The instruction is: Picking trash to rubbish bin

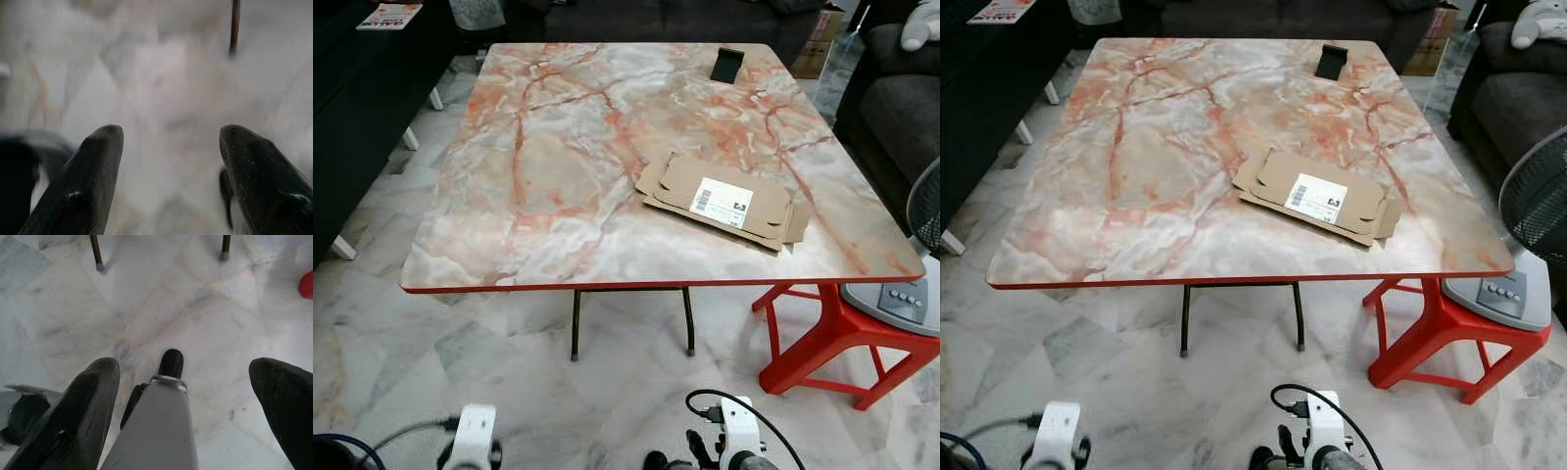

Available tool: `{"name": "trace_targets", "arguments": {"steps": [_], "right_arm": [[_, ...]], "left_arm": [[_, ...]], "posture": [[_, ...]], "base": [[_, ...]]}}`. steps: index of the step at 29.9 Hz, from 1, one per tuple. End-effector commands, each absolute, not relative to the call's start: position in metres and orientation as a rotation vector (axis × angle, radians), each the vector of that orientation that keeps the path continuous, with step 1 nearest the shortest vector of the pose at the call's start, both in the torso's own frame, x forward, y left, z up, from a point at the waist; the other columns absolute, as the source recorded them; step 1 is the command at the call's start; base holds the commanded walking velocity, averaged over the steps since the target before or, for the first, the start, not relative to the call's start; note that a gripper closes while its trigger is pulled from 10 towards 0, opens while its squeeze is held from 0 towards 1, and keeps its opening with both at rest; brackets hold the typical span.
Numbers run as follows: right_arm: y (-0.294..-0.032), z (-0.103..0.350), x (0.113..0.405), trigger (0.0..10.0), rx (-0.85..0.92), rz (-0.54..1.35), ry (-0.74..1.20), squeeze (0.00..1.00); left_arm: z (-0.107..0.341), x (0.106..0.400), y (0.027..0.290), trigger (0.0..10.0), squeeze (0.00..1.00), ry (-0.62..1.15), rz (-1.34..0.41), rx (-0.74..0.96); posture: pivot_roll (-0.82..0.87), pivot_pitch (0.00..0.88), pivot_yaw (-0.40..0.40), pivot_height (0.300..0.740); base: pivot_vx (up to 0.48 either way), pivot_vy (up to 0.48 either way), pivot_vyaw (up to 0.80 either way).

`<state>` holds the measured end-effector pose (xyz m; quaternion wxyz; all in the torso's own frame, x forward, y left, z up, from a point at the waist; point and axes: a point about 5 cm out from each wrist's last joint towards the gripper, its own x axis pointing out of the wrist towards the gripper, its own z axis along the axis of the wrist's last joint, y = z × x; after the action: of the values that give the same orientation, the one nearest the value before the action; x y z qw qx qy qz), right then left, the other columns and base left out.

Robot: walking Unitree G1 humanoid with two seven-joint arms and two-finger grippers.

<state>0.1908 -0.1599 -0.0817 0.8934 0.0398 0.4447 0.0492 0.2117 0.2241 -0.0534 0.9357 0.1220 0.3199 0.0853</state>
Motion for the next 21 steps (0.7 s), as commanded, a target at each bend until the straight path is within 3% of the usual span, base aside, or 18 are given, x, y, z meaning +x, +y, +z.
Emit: {"name": "trace_targets", "arguments": {"steps": [1, 5, 14, 21], "right_arm": [[-0.161, -0.082, 0.191, 10.0, 0.088, 0.088, 0.92, 0.0], [-0.16, -0.081, 0.192, 10.0, 0.091, 0.085, 0.916, 0.0], [-0.16, -0.082, 0.19, 10.0, 0.105, 0.07, 0.917, 0.0], [-0.162, -0.082, 0.19, 10.0, 0.108, 0.057, 0.913, 0.0]], "left_arm": [[-0.051, 0.216, 0.221, 10.0, 0.0, 0.636, 0.15, 0.242], [-0.052, 0.22, 0.213, 10.0, 0.0, 0.652, 0.111, 0.196], [-0.068, 0.192, 0.221, 10.0, 0.0, 0.749, 0.141, 0.209], [-0.073, 0.177, 0.229, 10.0, 0.0, 0.785, 0.171, 0.213]], "posture": [[0.1, 0.13, -0.032, 0.74], [0.09, 0.117, -0.024, 0.74], [0.09, 0.128, -0.029, 0.74], [0.1, 0.137, -0.033, 0.74]], "base": [[0.0, 0.0, 0.0], [0.0, 0.0, 0.0], [0.0, 0.0, 0.0], [0.0, -0.362, 0.0]]}}
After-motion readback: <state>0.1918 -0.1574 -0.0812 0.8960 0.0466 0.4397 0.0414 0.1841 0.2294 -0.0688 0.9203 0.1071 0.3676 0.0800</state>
